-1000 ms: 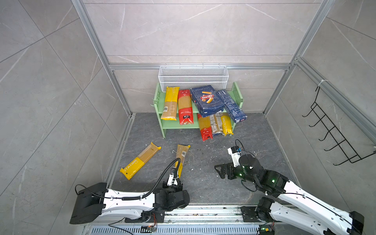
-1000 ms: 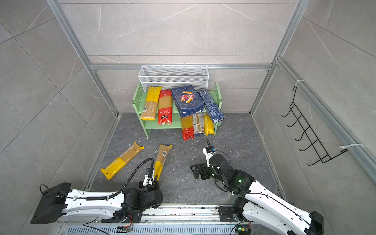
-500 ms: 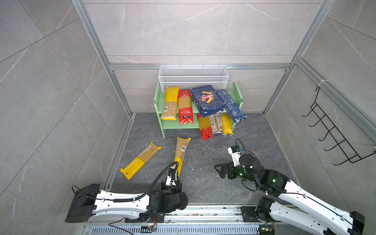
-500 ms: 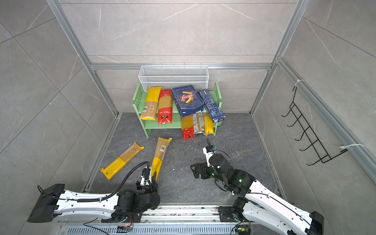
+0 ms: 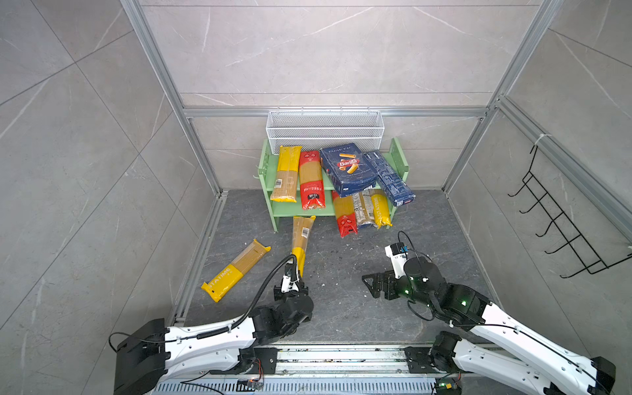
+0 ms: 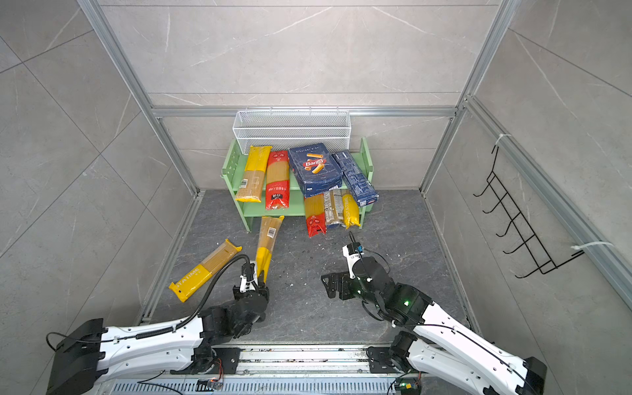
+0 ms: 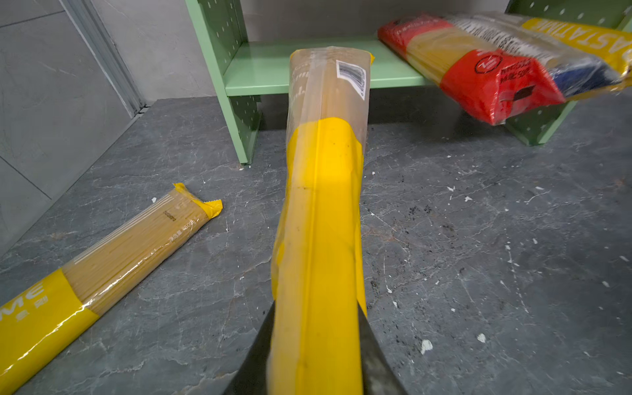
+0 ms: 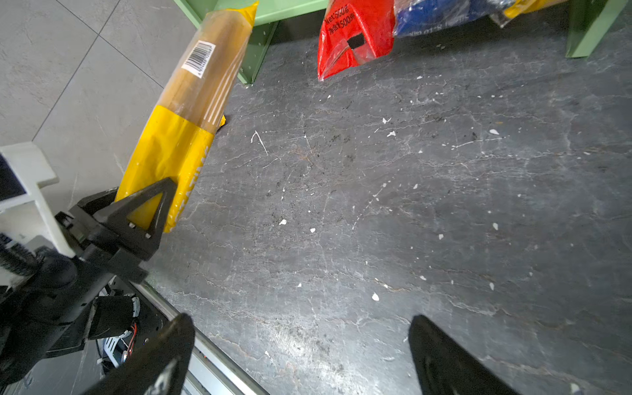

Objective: Place and organize the pasta boxes and bags onto the shelf
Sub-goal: 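Carry the upright yellow bag toward the lower shelf with left gripper, then push the yellow bag onto the lower shelf beside the red bag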

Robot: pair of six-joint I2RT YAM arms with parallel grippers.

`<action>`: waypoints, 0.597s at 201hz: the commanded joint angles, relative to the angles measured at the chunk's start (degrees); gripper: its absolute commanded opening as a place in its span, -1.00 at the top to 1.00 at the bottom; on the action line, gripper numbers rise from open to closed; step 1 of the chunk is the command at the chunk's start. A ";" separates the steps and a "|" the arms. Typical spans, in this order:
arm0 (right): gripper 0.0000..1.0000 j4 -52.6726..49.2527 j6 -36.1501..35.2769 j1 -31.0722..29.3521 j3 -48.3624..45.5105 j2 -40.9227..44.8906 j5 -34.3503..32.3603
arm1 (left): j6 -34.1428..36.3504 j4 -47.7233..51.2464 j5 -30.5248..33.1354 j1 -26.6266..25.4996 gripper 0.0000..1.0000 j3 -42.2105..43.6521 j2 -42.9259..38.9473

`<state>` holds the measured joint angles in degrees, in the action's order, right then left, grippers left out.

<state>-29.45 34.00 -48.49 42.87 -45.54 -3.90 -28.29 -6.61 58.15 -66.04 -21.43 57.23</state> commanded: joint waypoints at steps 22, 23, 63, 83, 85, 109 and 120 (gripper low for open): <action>-0.99 -2.51 -1.63 0.08 0.84 1.45 -2.39 | 9.28 -16.96 -6.44 6.21 1.00 -9.16 7.42; -0.99 -2.53 -1.64 0.07 0.87 1.48 -2.41 | 9.38 -17.17 -6.54 6.29 1.00 -9.29 7.57; -0.99 -3.22 -2.46 0.18 1.10 0.97 -3.46 | 12.46 -21.56 -8.91 7.98 1.00 -13.73 13.27; -0.99 -3.21 -2.99 0.23 1.49 0.17 -3.58 | 12.71 -23.49 -9.78 8.97 1.00 -14.85 15.52; -0.99 -3.17 -3.00 0.26 1.51 0.07 -3.57 | 12.84 -23.76 -9.80 9.06 1.00 -14.95 15.71; -0.99 -2.95 -3.54 0.41 1.99 -1.07 -3.59 | 14.24 -27.73 -9.33 10.32 1.00 -16.31 18.63; -0.99 -2.96 -3.83 0.46 2.27 -1.56 -3.59 | 15.18 -30.16 -9.20 11.09 1.00 -17.04 20.33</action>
<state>-31.70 31.86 -48.42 43.09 -46.17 -6.44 -16.71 -21.21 45.17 -56.66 -33.78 76.34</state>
